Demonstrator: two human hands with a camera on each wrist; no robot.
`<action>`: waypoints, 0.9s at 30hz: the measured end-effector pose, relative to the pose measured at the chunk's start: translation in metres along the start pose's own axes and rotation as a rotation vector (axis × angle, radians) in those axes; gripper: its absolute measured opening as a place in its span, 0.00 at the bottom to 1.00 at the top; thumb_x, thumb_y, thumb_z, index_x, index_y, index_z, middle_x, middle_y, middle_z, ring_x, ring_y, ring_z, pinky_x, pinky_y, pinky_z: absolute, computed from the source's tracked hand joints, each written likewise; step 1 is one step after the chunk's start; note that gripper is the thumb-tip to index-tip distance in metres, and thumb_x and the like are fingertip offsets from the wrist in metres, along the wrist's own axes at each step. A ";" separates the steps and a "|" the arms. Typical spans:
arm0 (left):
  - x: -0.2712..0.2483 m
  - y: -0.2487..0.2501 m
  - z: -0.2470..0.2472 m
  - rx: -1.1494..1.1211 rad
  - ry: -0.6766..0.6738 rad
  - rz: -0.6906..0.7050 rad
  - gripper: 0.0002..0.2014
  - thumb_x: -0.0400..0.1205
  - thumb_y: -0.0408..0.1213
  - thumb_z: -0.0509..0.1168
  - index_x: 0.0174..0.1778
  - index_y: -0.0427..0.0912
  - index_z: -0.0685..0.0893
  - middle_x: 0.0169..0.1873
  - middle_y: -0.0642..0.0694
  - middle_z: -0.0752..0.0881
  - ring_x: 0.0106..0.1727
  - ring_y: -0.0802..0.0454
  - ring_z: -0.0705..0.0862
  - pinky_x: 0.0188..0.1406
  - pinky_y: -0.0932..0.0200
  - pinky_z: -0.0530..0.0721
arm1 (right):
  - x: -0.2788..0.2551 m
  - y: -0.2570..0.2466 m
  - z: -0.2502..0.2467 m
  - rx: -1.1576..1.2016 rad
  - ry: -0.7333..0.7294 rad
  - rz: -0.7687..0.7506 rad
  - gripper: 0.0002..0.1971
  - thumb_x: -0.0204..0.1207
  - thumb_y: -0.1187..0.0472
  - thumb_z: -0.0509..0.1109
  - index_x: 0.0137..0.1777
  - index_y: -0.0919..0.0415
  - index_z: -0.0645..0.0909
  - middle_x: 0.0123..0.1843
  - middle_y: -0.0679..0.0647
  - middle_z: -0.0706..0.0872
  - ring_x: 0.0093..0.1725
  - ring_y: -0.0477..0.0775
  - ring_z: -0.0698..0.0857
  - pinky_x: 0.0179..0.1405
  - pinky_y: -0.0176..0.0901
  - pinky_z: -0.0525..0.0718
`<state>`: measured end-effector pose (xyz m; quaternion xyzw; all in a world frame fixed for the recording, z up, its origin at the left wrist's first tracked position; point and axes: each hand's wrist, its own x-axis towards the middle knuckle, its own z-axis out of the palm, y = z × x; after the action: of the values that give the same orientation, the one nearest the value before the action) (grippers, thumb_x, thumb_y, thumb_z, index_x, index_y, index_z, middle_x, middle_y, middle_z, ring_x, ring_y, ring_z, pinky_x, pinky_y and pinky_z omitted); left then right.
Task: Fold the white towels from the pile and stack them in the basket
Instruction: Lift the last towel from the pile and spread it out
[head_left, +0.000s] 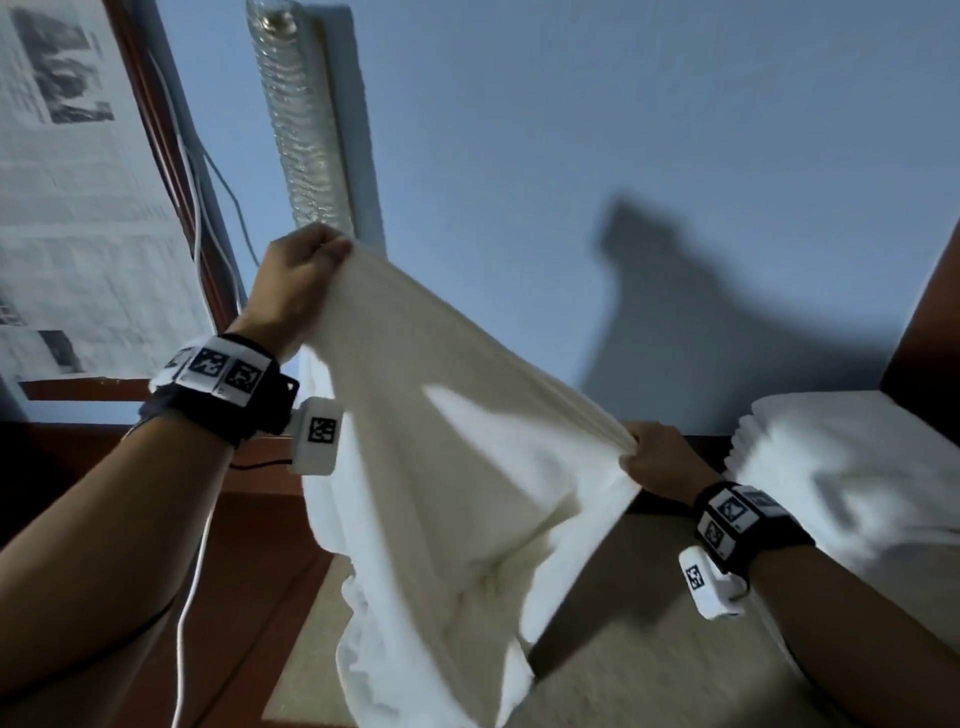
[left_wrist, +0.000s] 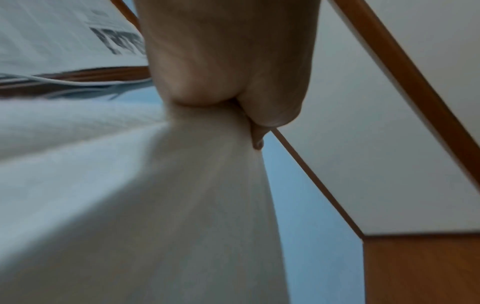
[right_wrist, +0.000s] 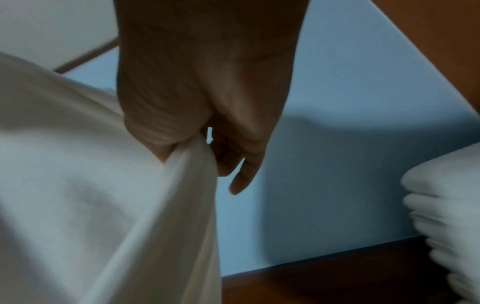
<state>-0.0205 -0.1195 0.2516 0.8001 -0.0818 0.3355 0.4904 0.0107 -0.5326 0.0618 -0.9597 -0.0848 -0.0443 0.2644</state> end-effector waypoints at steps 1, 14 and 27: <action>0.002 -0.006 -0.007 -0.020 0.052 -0.042 0.11 0.85 0.47 0.66 0.46 0.44 0.87 0.33 0.49 0.79 0.36 0.50 0.77 0.37 0.55 0.76 | 0.001 0.009 0.000 -0.070 0.017 0.007 0.11 0.70 0.72 0.69 0.38 0.54 0.83 0.41 0.58 0.89 0.46 0.64 0.89 0.38 0.44 0.77; -0.033 -0.017 0.032 0.357 -0.511 0.029 0.15 0.82 0.36 0.76 0.62 0.47 0.83 0.50 0.44 0.88 0.51 0.45 0.89 0.48 0.50 0.88 | 0.014 -0.109 -0.121 0.127 0.341 -0.375 0.10 0.72 0.54 0.67 0.49 0.58 0.84 0.45 0.52 0.90 0.50 0.56 0.88 0.52 0.53 0.83; -0.041 0.020 0.094 0.148 -0.375 0.097 0.08 0.78 0.44 0.62 0.48 0.59 0.84 0.43 0.46 0.90 0.45 0.44 0.87 0.45 0.51 0.83 | -0.002 -0.070 -0.068 -0.207 0.099 -0.210 0.12 0.76 0.64 0.68 0.33 0.49 0.74 0.37 0.51 0.85 0.47 0.63 0.88 0.38 0.45 0.73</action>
<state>-0.0181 -0.2162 0.2133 0.8777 -0.1852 0.2089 0.3896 -0.0066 -0.5085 0.1551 -0.9643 -0.1665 -0.1276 0.1618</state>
